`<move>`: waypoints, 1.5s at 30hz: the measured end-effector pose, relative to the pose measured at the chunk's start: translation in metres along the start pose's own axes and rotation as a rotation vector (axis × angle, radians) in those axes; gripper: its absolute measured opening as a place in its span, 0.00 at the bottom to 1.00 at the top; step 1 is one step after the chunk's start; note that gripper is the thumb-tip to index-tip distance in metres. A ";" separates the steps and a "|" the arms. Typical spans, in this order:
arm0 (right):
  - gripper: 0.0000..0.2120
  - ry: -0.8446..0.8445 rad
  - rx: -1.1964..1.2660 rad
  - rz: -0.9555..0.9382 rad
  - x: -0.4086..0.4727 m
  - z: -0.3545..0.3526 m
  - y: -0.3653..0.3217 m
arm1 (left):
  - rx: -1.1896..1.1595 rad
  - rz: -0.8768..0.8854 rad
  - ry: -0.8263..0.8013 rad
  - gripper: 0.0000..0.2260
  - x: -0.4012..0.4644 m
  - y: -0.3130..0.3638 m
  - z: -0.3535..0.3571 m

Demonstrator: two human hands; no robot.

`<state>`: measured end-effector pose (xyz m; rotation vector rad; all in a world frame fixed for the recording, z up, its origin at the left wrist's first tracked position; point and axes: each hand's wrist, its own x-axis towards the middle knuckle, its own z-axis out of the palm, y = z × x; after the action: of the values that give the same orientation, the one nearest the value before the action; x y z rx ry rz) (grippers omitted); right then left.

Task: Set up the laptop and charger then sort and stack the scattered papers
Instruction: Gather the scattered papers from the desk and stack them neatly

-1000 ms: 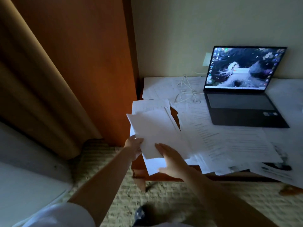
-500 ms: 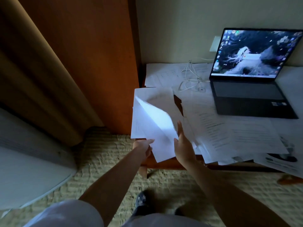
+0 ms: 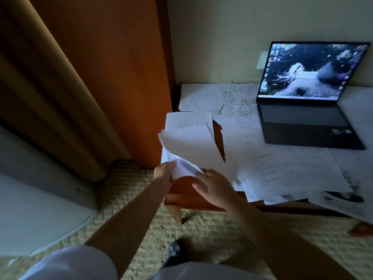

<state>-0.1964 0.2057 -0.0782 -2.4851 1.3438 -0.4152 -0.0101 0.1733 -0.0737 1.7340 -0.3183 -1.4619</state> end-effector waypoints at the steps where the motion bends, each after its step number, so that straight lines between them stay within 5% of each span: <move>1: 0.21 0.013 -0.051 -0.022 -0.003 0.002 0.000 | -0.068 0.007 -0.015 0.11 -0.003 0.003 0.001; 3: 0.16 0.101 -0.074 -0.001 0.000 0.004 -0.002 | -0.167 0.023 -0.061 0.04 -0.010 0.009 0.004; 7: 0.03 0.565 0.178 0.339 0.026 -0.002 0.004 | -0.024 0.089 -0.018 0.13 -0.003 0.014 0.001; 9: 0.10 0.747 0.438 0.641 0.040 -0.013 0.009 | 0.140 0.104 0.131 0.10 0.010 0.013 -0.007; 12: 0.20 0.722 0.594 0.878 0.050 -0.017 0.007 | 0.287 0.081 0.201 0.14 0.030 0.018 -0.017; 18: 0.28 0.746 0.453 0.815 0.068 -0.012 0.003 | 0.414 0.065 0.172 0.28 0.067 0.019 -0.020; 22: 0.29 0.799 0.257 0.612 0.091 -0.028 0.001 | 0.522 0.146 0.098 0.12 0.072 0.033 -0.019; 26: 0.27 0.627 0.010 0.226 0.109 -0.032 0.002 | 0.479 -0.059 -0.313 0.03 0.060 0.043 -0.025; 29: 0.21 0.512 0.063 0.229 0.100 -0.010 -0.001 | 0.563 -0.174 -0.468 0.03 0.058 0.036 -0.038; 33: 0.16 0.590 0.226 0.477 0.090 -0.013 0.002 | 0.695 -0.282 -0.449 0.03 0.053 0.024 -0.053; 36: 0.13 0.670 0.272 0.414 0.102 -0.040 -0.013 | 0.737 -0.308 -0.417 0.06 0.047 0.018 -0.056; 39: 0.13 0.735 0.295 0.363 0.108 -0.055 -0.019 | 0.640 -0.299 -0.346 0.13 0.034 0.017 -0.050; 45: 0.15 0.774 0.298 0.499 0.086 -0.043 -0.004 | 0.372 -0.207 -0.194 0.08 0.018 0.003 -0.044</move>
<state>-0.1650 0.1307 -0.0276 -1.6940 1.9132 -1.4114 0.0355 0.1781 -0.0855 1.9651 -0.5565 -1.8163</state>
